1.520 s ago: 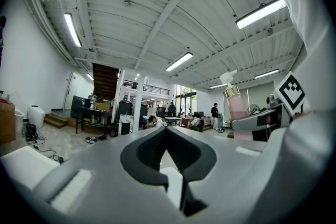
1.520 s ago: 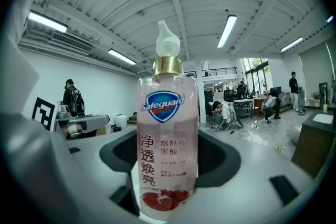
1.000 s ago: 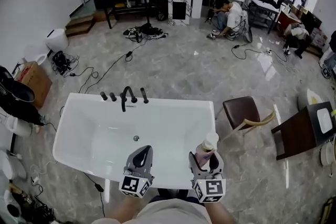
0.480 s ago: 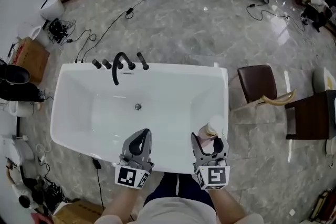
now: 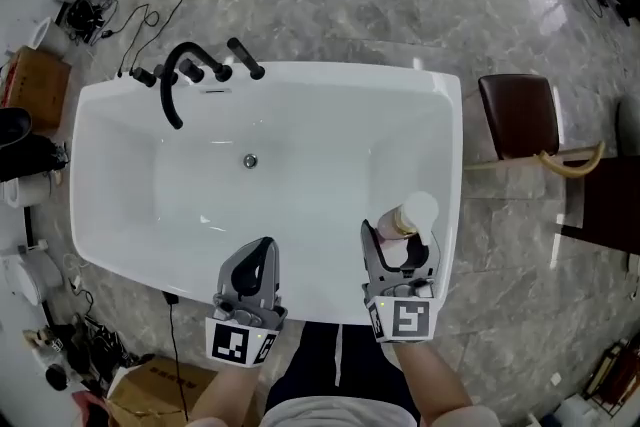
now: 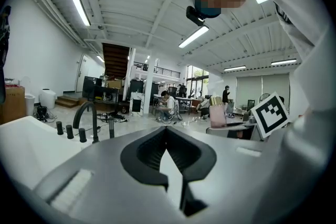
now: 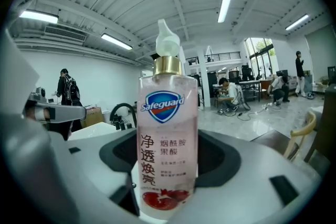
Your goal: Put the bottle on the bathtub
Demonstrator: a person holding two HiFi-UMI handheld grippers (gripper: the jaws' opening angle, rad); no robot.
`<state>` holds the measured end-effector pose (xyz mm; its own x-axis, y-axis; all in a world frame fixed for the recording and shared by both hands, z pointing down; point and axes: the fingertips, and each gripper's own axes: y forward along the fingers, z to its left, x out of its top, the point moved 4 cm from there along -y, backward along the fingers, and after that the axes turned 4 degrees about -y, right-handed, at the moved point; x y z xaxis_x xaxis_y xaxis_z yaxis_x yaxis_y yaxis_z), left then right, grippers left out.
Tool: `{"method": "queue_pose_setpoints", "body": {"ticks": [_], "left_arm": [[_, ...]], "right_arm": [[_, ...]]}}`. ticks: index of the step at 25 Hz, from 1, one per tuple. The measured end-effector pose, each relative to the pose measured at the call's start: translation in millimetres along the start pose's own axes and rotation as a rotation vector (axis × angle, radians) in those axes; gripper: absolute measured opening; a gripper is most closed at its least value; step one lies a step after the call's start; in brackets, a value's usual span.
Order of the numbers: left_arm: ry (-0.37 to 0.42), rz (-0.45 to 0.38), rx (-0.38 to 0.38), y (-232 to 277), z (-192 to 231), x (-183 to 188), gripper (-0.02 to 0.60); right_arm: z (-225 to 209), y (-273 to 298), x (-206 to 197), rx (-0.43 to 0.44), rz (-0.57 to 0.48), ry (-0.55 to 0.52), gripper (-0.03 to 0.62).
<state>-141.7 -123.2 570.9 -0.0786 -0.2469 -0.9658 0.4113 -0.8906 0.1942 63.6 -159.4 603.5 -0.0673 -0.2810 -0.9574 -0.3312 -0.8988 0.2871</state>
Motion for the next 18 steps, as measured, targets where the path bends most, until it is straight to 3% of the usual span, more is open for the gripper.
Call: {"method": "queue_pose_setpoints", "body": {"ticks": [11,18], "left_arm": [[0.021,0.094,0.016,25,30,-106,0.009],[-0.003,0.113,0.024,30,41,-145,0.009]], "right_arm": [[-24,124,-87,-0.102,-0.049,-0.005,0.308],[-55,227,-104,-0.165,-0.115,-0.058,0.308]]}}
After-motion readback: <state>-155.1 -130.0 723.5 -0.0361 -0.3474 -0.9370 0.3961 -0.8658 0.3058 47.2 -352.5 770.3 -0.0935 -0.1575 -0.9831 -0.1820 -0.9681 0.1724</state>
